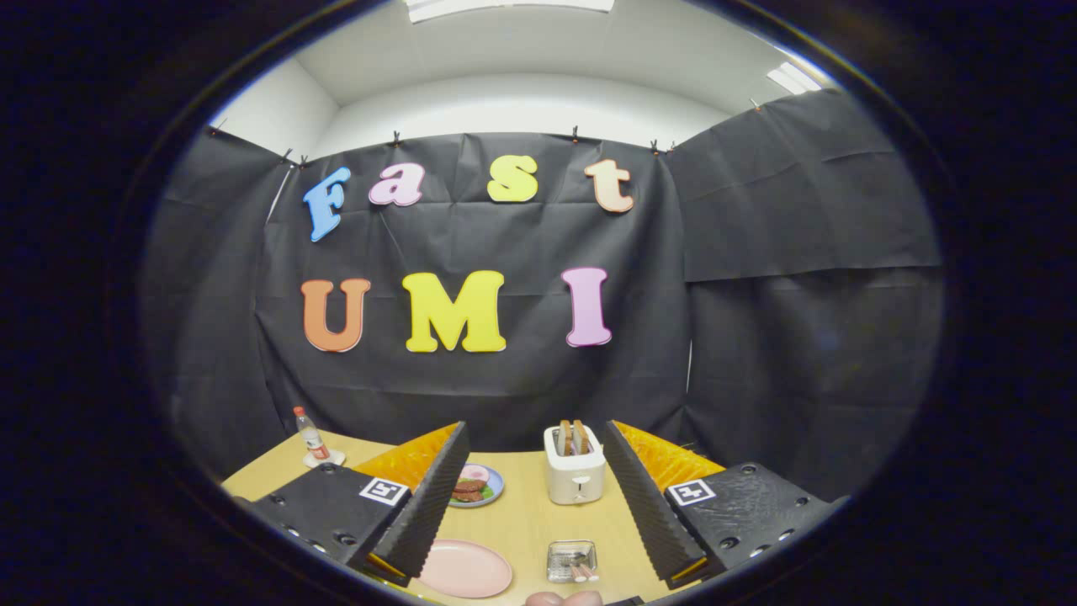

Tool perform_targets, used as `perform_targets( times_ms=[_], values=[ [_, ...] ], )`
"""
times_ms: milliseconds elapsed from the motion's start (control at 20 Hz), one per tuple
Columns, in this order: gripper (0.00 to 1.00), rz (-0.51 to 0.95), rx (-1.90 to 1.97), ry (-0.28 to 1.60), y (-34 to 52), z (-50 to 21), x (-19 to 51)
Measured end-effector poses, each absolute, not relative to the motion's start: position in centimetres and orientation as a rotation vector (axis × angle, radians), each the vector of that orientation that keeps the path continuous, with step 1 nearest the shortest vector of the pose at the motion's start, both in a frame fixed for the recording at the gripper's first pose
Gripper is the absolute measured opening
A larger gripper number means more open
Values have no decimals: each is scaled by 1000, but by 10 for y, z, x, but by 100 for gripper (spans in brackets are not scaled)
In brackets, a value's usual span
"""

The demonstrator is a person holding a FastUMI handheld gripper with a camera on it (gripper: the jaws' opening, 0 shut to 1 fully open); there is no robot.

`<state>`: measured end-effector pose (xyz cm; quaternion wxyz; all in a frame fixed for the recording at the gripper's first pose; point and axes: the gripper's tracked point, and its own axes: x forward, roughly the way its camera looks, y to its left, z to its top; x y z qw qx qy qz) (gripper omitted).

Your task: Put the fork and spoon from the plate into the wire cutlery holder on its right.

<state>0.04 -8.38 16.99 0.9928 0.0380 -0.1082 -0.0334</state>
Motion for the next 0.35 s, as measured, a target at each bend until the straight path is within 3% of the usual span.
perform_targets(
  times_ms=[350],
  values=[
    [96,-42,109,-205,-82,161,4]
  ],
)
